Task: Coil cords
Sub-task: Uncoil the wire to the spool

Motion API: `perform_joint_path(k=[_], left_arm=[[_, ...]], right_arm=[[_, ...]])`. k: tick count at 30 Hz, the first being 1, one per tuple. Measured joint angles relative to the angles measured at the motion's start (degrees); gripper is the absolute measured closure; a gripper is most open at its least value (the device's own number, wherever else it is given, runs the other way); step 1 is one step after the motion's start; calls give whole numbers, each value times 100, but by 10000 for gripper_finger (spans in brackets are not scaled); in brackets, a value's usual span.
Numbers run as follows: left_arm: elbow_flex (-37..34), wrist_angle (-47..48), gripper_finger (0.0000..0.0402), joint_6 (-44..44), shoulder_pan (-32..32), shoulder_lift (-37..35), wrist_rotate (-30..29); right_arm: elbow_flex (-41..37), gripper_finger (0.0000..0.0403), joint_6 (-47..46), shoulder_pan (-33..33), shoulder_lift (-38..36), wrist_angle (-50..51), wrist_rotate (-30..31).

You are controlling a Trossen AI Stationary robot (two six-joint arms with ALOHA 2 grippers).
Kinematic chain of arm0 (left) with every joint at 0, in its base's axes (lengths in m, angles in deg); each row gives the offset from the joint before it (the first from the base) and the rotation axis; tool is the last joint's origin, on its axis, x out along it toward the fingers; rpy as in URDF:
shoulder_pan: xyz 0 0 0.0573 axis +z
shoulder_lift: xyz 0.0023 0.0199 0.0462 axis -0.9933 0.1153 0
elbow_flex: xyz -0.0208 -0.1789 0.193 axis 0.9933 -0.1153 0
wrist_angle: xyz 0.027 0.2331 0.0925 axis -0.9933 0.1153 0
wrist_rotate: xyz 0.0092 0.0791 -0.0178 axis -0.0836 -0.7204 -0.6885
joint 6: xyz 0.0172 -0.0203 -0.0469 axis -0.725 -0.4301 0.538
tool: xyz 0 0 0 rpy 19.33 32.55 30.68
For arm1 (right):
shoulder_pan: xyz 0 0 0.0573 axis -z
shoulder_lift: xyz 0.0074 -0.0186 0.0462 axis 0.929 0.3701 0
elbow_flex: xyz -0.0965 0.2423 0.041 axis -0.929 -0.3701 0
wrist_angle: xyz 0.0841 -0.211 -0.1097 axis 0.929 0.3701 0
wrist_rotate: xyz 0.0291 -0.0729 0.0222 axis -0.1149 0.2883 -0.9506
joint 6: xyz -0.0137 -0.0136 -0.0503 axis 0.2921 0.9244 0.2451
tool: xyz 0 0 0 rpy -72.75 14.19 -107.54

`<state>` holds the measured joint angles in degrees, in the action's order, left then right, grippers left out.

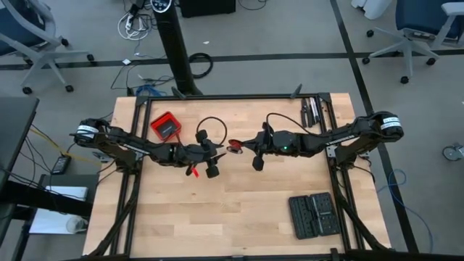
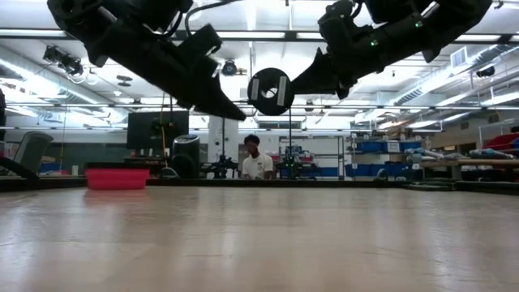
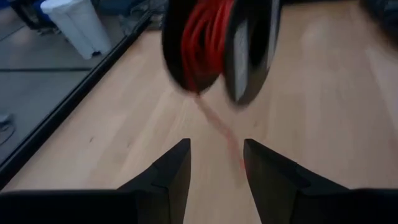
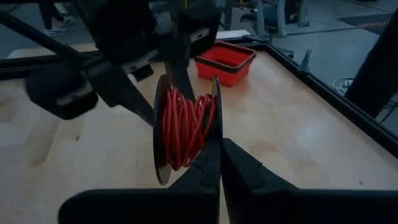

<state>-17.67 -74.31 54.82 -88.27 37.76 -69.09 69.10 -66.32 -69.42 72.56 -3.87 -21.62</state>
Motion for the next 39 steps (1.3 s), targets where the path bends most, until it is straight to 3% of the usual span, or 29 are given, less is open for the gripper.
perform_joint_path(k=[3, 8, 15, 30, 35, 39], left_arm=[[0, 224, 250, 39, 0, 0, -326], [0, 69, 250, 9, 0, 2, -382], [0, 18, 250, -1, 0, 2, 213], [0, -293, 251, 20, -7, 2, 310], [0, -281, 277, 10, -7, 2, 310], [0, -237, 327, 8, -7, 2, 309]], right_arm=[[0, 403, -1, 0, 0, -31, -119], [0, 403, -1, 16, 0, -35, -147], [0, 403, 50, 17, 0, -39, -78], [0, 403, 93, 20, -4, -36, -94], [0, 403, 95, 20, -4, -41, -99], [0, 403, 98, 20, -4, -44, -107]])
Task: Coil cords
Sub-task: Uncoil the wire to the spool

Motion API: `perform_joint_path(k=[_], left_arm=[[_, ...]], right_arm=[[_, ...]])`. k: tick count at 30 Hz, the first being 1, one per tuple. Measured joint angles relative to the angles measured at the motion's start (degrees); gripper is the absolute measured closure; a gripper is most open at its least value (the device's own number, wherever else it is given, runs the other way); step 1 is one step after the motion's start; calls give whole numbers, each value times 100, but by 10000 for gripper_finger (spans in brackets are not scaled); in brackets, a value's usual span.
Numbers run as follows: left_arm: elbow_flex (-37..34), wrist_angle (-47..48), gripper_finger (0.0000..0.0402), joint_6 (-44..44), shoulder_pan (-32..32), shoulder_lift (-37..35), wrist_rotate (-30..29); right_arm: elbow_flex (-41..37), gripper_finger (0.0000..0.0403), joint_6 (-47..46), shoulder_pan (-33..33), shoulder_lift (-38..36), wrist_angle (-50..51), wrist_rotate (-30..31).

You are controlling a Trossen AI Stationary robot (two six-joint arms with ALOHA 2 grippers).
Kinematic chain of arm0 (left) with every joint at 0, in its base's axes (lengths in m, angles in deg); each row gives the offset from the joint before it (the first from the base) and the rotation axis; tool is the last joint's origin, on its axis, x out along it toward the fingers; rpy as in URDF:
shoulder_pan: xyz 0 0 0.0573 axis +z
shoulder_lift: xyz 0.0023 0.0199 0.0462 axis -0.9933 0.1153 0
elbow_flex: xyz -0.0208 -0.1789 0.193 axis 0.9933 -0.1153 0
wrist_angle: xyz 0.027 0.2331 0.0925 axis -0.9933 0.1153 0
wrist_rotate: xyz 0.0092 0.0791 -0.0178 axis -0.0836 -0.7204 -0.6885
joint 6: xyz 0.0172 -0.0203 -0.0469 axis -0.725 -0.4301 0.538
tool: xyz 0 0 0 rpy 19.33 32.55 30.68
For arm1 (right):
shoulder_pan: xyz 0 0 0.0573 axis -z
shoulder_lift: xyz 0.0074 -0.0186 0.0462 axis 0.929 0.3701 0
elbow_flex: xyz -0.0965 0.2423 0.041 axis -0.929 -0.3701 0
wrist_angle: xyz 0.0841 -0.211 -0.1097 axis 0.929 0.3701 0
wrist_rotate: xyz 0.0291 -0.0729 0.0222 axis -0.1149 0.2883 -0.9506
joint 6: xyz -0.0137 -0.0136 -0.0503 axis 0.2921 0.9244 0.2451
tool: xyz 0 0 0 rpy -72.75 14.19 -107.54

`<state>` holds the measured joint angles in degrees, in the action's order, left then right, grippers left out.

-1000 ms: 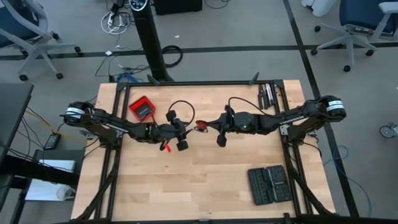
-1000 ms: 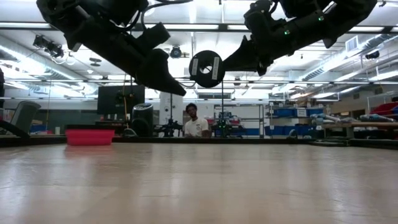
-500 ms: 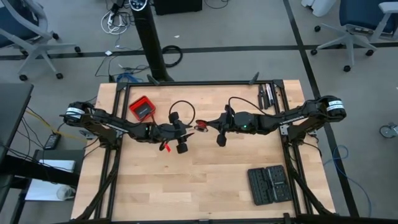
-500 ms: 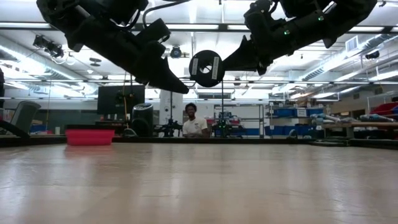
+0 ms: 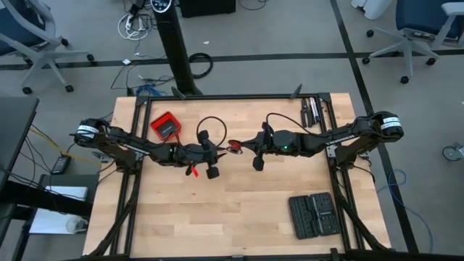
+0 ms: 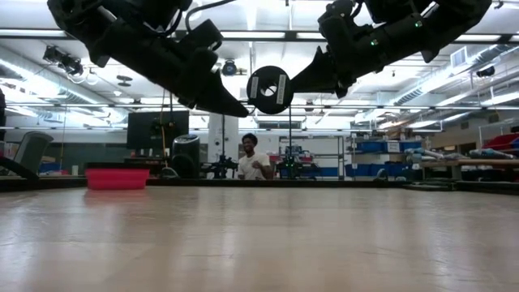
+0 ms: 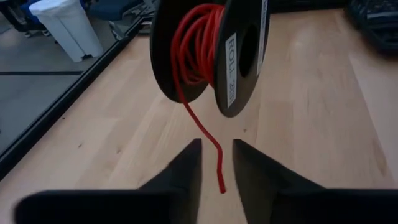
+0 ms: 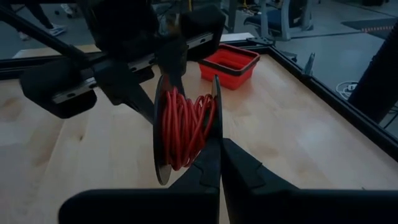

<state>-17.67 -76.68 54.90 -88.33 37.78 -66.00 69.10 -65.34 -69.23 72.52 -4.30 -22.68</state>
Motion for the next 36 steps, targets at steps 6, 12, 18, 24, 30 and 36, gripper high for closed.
perform_joint_path(k=[6, 12, 18, 24, 30, 36], left_arm=[[0, 100, 395, 38, 0, 0, -132], [0, 230, 400, 26, 0, -122, -349], [0, 609, 400, -3, -9, -646, -88], [0, 522, 401, 10, -11, -686, 313], [2, -75, 401, -55, 4, -662, 311], [2, -479, 401, -171, 7, -445, 548]], right_arm=[[0, 403, 1, 2, 0, 6, -29], [0, 403, 120, 2, -4, 177, -33], [0, 403, 858, -9, -15, 713, 147], [-2, 403, 1248, -1, -15, 735, 719], [-2, 403, 1156, 172, -2, 534, 726], [-2, 403, 1149, 230, 2, 305, 778]])
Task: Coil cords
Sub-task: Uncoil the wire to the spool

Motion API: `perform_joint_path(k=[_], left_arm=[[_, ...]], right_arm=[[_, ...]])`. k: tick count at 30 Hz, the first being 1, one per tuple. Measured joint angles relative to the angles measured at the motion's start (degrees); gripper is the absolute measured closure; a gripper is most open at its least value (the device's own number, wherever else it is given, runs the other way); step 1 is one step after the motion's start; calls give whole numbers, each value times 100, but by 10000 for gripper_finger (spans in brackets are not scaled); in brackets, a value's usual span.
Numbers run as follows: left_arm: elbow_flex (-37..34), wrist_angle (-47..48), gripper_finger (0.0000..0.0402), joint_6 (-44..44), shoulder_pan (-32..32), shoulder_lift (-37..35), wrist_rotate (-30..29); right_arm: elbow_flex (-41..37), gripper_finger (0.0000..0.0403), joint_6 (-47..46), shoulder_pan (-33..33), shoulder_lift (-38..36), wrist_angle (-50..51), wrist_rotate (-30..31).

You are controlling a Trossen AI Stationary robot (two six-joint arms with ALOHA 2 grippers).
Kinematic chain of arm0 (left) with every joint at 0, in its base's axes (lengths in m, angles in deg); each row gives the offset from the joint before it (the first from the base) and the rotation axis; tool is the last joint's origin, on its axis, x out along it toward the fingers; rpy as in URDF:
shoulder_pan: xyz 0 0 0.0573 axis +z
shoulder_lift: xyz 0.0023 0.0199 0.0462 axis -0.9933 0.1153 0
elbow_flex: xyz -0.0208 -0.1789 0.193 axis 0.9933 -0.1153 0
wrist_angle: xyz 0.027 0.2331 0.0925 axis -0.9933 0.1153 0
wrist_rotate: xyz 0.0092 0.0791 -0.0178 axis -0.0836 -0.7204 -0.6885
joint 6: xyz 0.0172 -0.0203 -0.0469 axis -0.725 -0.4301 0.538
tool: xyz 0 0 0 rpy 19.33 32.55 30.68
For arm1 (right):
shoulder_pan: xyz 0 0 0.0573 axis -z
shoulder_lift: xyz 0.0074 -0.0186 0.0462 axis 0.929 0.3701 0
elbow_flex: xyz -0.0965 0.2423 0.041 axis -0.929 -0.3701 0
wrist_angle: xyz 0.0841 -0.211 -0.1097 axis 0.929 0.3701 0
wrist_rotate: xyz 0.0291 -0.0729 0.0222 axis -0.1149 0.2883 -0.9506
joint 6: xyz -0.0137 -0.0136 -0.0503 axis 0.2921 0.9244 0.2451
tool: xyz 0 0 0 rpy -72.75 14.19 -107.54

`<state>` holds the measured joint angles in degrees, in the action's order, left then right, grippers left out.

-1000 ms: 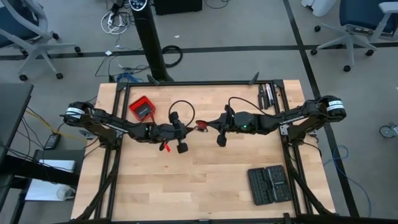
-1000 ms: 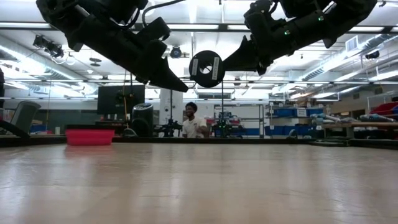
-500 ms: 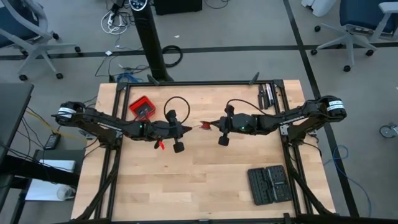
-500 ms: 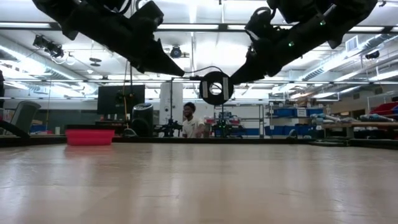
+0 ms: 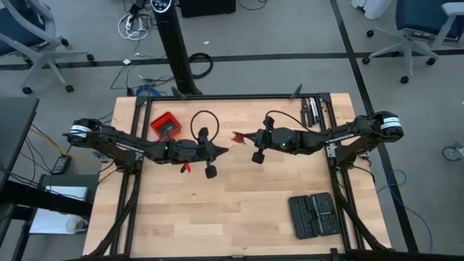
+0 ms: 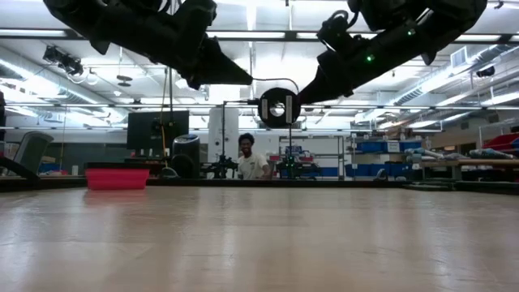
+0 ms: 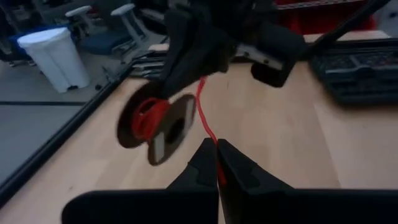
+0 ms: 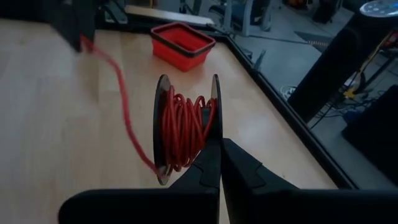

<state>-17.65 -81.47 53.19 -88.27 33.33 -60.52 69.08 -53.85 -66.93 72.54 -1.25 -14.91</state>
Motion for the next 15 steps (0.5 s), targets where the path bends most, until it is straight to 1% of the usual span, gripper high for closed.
perform_joint_path(k=[4, 10, 12, 14, 15], left_arm=[[4, -369, 401, 25, 0, 396, 339], [305, -274, 401, 159, 0, 951, 500], [407, 141, 401, 165, 0, 1018, 323], [427, 731, 401, 211, -2, 1015, -101], [436, 989, 401, 285, 0, 1015, -413]], right_arm=[[0, 403, 8, 0, 2, -199, -2], [0, 403, -4, -62, 2, -452, 0], [0, 403, -4, -114, 2, -477, 0], [0, 403, -1, -184, 2, -449, -1], [0, 403, 2, -221, 2, -449, -1]])
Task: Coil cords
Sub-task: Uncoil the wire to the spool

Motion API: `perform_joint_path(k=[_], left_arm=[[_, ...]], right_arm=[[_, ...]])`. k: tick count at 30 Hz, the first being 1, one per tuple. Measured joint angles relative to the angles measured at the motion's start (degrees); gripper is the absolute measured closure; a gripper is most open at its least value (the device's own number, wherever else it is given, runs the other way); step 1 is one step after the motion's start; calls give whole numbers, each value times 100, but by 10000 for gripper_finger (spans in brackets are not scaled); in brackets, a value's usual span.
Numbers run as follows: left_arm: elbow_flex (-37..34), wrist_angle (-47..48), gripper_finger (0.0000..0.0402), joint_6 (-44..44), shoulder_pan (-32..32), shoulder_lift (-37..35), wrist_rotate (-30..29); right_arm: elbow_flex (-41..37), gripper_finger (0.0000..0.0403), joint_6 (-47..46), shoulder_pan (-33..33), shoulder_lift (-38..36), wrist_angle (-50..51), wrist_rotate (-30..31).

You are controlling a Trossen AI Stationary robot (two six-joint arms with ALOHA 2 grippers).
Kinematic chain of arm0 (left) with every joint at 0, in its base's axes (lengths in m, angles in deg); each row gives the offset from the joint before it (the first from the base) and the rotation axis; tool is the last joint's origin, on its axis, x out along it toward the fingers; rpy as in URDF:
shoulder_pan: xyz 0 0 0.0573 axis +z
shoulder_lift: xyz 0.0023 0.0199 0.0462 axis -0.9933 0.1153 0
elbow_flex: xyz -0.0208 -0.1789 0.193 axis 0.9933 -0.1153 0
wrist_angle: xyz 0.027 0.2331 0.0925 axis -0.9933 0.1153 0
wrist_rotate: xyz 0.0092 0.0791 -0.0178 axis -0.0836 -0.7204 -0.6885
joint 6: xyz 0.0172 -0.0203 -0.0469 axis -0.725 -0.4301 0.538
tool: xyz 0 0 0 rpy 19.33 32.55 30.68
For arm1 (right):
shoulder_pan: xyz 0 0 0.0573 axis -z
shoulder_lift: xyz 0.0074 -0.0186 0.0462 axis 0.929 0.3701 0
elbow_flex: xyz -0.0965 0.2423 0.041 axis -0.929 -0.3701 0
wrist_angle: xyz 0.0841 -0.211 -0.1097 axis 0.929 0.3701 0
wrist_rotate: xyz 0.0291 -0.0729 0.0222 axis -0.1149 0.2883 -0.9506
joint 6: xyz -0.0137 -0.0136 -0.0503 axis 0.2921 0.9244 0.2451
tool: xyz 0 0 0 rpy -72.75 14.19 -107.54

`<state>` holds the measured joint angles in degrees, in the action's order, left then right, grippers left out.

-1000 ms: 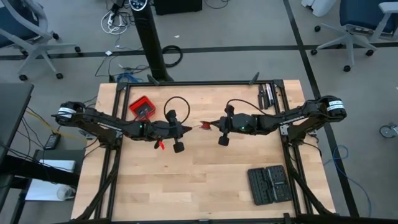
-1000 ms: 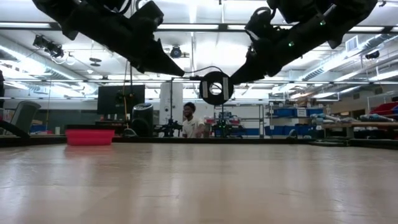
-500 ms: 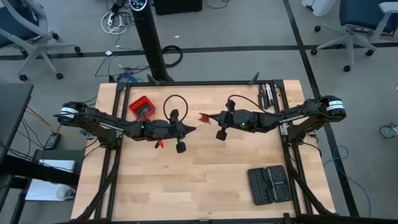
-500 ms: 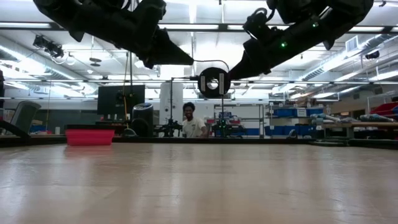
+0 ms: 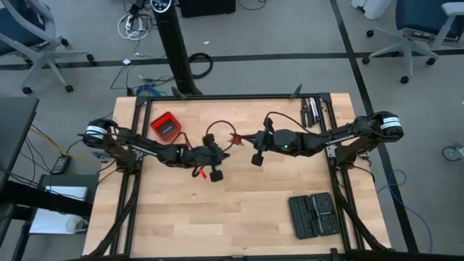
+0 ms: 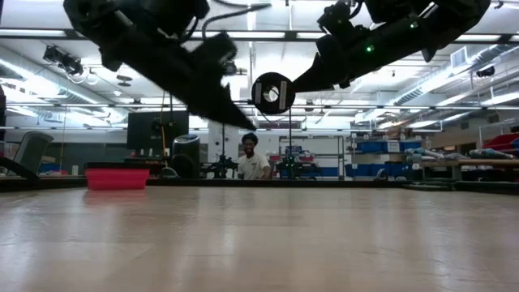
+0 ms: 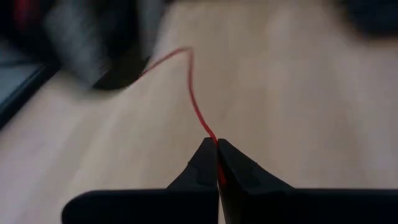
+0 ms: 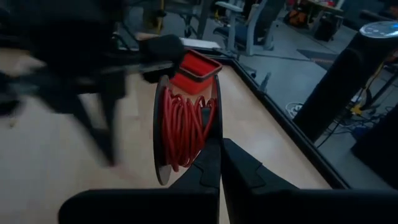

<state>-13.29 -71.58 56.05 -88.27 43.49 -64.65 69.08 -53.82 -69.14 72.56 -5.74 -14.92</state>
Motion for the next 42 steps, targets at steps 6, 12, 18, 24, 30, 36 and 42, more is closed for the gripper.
perform_joint_path(k=[6, 12, 18, 24, 30, 36, 42], left_arm=[[1, 1306, 401, 153, 3, -288, -1048], [1, 1835, 401, 22, 0, -977, -1000], [3, 1546, 401, 6, -57, -1744, -429], [12, 576, 401, -199, -112, -1842, 854], [7, 117, 401, -621, -113, -1477, 1027], [5, -410, 401, -1075, -111, -927, 915], [3, -267, 401, -1164, -96, -523, 52]], right_arm=[[0, 403, 49, -96, -1, 301, -1], [0, 403, 69, 6, -4, 1008, 346], [0, 403, 167, 172, -7, 1384, 839], [0, 403, 93, 332, -7, 1072, 1673], [0, 403, 28, 326, -9, 18, 1635], [0, 403, -88, 393, -9, -909, 823], [0, 403, -202, 368, -9, -1329, 384]])
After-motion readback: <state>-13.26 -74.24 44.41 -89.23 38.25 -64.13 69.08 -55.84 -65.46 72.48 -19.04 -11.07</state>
